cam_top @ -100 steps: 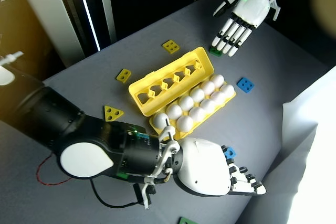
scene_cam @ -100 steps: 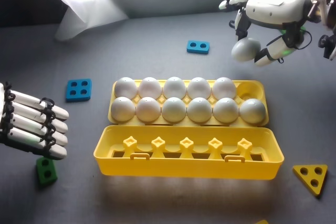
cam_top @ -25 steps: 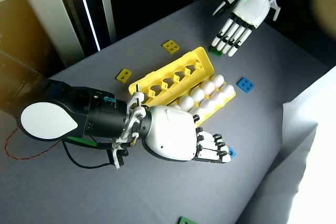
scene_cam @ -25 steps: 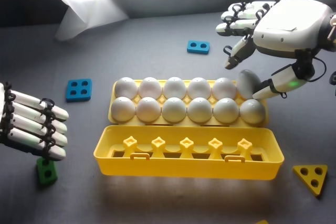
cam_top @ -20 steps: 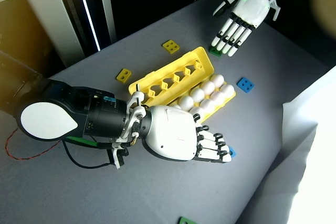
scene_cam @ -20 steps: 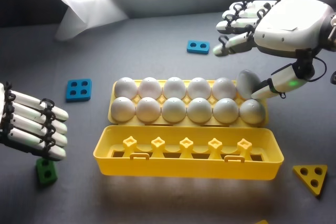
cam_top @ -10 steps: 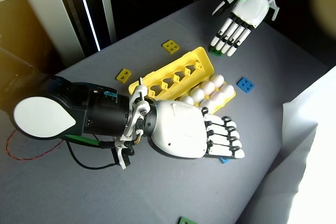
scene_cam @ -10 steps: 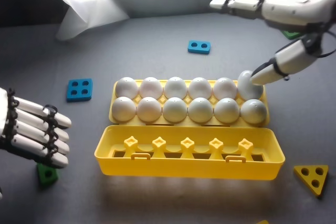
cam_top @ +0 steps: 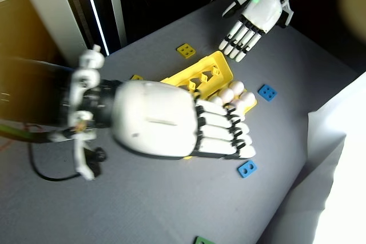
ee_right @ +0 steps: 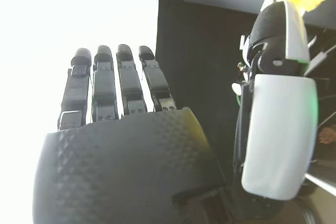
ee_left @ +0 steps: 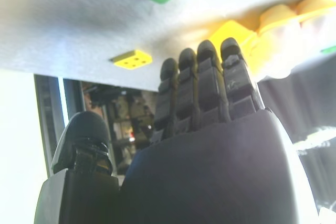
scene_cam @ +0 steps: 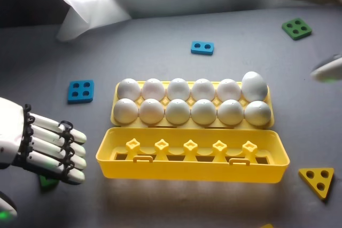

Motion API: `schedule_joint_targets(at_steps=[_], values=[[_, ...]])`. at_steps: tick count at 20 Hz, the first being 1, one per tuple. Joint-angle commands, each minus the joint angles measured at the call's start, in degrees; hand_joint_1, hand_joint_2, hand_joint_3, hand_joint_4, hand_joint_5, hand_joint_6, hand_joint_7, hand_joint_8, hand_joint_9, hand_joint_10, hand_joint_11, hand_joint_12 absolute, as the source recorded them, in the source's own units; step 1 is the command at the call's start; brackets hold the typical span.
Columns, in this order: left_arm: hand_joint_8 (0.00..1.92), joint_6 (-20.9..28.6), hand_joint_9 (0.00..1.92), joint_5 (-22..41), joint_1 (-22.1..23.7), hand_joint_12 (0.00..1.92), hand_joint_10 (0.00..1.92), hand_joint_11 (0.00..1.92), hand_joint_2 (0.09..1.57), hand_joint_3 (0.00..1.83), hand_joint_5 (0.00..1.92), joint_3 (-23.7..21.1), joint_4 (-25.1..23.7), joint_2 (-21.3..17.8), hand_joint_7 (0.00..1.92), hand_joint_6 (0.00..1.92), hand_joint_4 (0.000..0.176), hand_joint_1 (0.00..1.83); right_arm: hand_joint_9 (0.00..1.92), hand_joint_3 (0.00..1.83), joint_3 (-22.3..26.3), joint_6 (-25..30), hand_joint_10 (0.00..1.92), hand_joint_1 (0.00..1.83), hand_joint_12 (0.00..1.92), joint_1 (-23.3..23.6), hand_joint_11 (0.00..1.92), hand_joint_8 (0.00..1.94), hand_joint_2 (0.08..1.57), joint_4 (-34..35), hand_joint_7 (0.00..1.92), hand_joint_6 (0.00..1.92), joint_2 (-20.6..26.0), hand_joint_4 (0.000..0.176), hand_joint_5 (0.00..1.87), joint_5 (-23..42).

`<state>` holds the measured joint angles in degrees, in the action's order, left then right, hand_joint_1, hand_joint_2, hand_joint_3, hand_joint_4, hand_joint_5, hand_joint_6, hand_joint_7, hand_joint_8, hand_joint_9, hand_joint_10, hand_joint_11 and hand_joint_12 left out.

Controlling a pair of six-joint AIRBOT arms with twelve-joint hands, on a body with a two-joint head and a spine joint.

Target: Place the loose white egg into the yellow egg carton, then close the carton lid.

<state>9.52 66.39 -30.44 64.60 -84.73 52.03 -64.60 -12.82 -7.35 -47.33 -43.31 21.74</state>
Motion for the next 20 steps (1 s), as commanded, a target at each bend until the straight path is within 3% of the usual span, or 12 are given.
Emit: schedule_joint_targets(at_steps=[1, 2, 5, 6, 8, 17, 18, 19, 20], values=[[0.01, 0.1, 0.1, 2.4, -0.2, 0.01, 0.01, 0.02, 1.33, 0.01, 0.16, -0.2, 3.3, -0.7, 0.14, 0.01, 0.0, 0.0, 0.0, 0.0, 0.9, 2.4, 0.0, 0.44, 0.0, -0.2, 0.0, 0.0, 0.9, 0.0, 0.0, 0.0, 1.7, 0.0, 0.0, 4.3], [0.0, 0.1, 0.08, 1.9, -0.5, 0.0, 0.0, 0.0, 1.33, 0.0, 0.13, -0.7, 3.2, -0.7, 0.12, 0.0, 0.0, 0.0, 0.0, 0.0, 2.0, 5.5, 0.0, 0.45, 0.0, -1.6, 0.0, 0.0, 0.9, -2.6, 0.0, 0.0, 4.0, 0.0, 0.0, 5.9], [0.01, 0.0, 0.11, 1.2, -0.8, 0.01, 0.01, 0.02, 1.33, 0.0, 0.15, -1.6, 2.8, -0.5, 0.15, 0.01, 0.0, 0.0, 0.0, 0.01, 2.9, 7.2, 0.0, 0.46, 0.0, -1.8, 0.0, 0.0, 0.91, -7.1, 0.0, 0.0, 6.2, 0.0, 0.0, 8.2], [0.01, -0.1, 0.19, 0.7, -1.0, 0.05, 0.01, 0.08, 1.33, 0.0, 0.25, -2.1, 2.7, -0.4, 0.23, 0.01, 0.0, 0.0, 0.0, 0.01, 2.9, 9.1, 0.0, 0.48, 0.0, -1.9, 0.0, 0.01, 0.91, -7.1, 0.02, 0.0, 6.8, 0.0, 0.01, 8.2], [0.0, -0.2, 0.1, 0.1, -1.0, 0.01, 0.0, 0.01, 1.33, 0.0, 0.15, -2.7, 2.5, -0.3, 0.14, 0.0, 0.0, 0.0, 0.0, 0.01, 3.3, 10.7, 0.0, 0.46, 0.0, -3.2, 0.0, 0.0, 0.93, -7.1, 0.0, 0.0, 7.5, 0.0, 0.0, 7.2], [0.01, -0.6, 0.15, -3.3, -1.0, 0.06, 0.01, 0.05, 1.33, 0.0, 0.19, -5.6, 2.2, 0.5, 0.19, 0.0, 0.0, 0.0, 0.0, 0.01, 6.1, 11.0, 0.0, 0.39, 0.0, -2.9, 0.0, 0.0, 0.95, -9.1, 0.0, 0.0, 12.5, 0.0, 0.0, 8.3], [0.01, -0.6, 0.17, -3.7, -1.0, 0.21, 0.01, 0.01, 1.33, 0.0, 0.21, -5.9, 2.2, 0.6, 0.21, 0.0, 0.0, 0.0, 0.0, 0.01, 6.2, 11.6, 0.0, 0.44, 0.0, -2.9, 0.0, 0.0, 0.95, -9.1, 0.0, 0.0, 13.2, 0.0, 0.01, 8.2], [0.0, -0.6, 0.17, -3.9, -0.9, 0.24, 0.0, 0.0, 1.34, 0.0, 0.2, -6.1, 2.2, 0.7, 0.21, 0.0, 0.0, 0.0, 0.0, 0.01, 6.2, 12.6, 0.0, 0.43, 0.0, -2.8, 0.0, 0.0, 0.96, -9.1, 0.0, 0.0, 13.9, 0.0, 0.0, 8.1], [0.0, -0.5, 0.14, -4.2, -0.7, 0.16, 0.0, 0.0, 1.33, 0.0, 0.19, -6.5, 2.2, 0.8, 0.18, 0.0, 0.0, 0.0, 0.0, 0.01, 6.2, 12.7, 0.0, 0.44, 0.0, -2.7, 0.0, 0.0, 0.97, -9.2, 0.0, 0.0, 14.4, 0.0, 0.0, 8.1]])
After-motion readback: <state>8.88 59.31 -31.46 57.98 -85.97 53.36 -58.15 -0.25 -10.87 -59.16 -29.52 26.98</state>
